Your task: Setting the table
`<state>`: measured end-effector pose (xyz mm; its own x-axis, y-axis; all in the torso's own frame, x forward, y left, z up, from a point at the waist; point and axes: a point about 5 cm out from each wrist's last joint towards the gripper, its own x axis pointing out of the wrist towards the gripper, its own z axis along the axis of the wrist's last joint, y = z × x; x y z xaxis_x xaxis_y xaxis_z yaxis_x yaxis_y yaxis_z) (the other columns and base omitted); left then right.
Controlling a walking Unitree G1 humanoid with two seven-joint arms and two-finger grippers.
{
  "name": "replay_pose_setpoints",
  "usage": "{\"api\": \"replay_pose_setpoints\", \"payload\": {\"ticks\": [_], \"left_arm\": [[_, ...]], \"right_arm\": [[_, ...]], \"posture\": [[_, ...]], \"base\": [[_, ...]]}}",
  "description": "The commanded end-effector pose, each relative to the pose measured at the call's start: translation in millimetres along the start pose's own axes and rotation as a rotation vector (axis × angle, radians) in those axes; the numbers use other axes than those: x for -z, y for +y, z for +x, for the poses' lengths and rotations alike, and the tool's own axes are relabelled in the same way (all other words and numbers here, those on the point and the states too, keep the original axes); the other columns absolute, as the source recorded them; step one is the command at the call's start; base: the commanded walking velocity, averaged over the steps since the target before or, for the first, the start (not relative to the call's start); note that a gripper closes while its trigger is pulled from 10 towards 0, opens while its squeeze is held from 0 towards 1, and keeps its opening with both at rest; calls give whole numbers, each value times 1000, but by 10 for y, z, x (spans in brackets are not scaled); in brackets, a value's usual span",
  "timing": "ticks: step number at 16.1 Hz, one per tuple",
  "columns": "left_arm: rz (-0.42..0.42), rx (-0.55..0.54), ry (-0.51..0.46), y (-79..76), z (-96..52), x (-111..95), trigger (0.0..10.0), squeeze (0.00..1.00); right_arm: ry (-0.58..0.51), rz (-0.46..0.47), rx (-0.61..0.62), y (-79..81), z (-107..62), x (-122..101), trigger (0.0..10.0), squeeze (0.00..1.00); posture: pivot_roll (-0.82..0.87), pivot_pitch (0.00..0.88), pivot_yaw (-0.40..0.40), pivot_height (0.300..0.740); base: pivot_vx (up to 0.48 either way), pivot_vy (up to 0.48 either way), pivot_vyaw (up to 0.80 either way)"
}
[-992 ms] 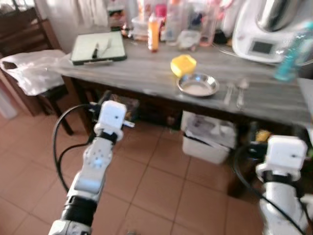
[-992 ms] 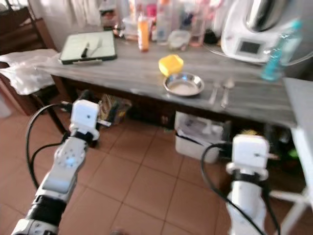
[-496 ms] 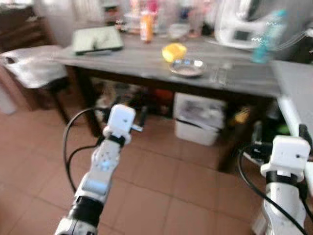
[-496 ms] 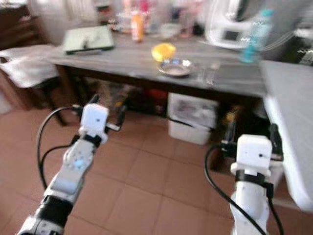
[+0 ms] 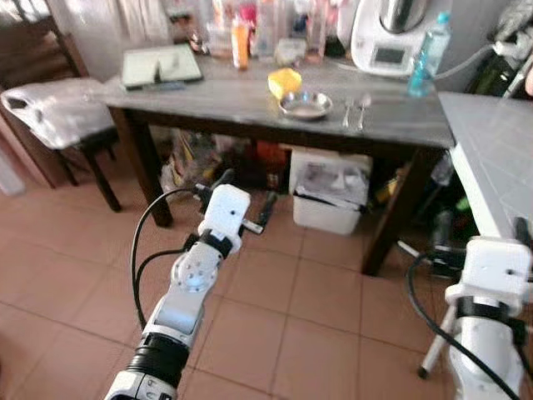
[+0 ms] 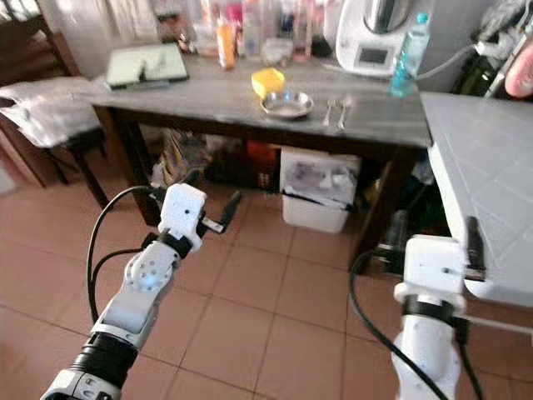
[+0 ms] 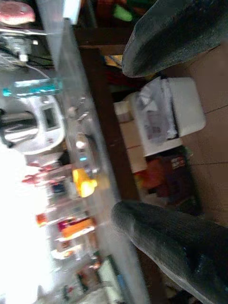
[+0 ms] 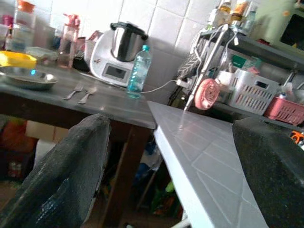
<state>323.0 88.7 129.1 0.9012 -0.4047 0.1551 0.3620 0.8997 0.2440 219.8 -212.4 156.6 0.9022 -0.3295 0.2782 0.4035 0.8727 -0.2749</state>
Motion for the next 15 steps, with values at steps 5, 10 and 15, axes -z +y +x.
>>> {"api": "replay_pose_setpoints", "payload": {"ticks": [5, 10, 15], "left_arm": [[-9, 12, 6, -21, -8, 60, 10000, 0], [-17, 4, 12, -27, -15, 91, 10000, 0], [-22, -4, 7, -54, 21, 84, 10000, 0]], "right_arm": [[15, -19, -8, -6, -42, 62, 10000, 71], [13, -21, -36, 41, -46, 46, 10000, 75], [6, -47, -37, 20, -53, 42, 10000, 75]], "posture": [[27, 43, -6, 740], [25, 45, -15, 740], [12, 49, -14, 740]], "base": [[0, 0, 0], [0, -292, -713], [0, -430, 0]]}}
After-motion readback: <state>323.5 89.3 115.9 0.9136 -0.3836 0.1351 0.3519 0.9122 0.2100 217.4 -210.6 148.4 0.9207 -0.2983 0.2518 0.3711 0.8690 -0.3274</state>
